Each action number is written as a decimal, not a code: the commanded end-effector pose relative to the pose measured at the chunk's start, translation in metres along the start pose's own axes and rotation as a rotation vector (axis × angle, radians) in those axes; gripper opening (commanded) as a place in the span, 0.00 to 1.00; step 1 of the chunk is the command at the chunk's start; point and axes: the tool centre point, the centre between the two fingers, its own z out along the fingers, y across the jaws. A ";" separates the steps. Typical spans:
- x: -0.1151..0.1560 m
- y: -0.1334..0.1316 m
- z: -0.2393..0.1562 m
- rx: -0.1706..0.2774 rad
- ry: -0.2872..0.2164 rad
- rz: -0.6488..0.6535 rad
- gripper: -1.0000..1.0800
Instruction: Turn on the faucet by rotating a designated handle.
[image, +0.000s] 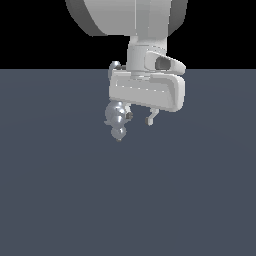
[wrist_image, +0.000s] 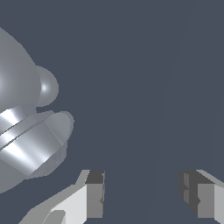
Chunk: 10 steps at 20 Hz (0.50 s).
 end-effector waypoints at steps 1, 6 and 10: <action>-0.022 0.050 0.040 -0.034 -0.030 0.008 0.55; -0.051 -0.106 0.046 0.057 -0.003 -0.087 0.79; -0.018 -0.075 0.078 0.065 -0.025 0.146 0.54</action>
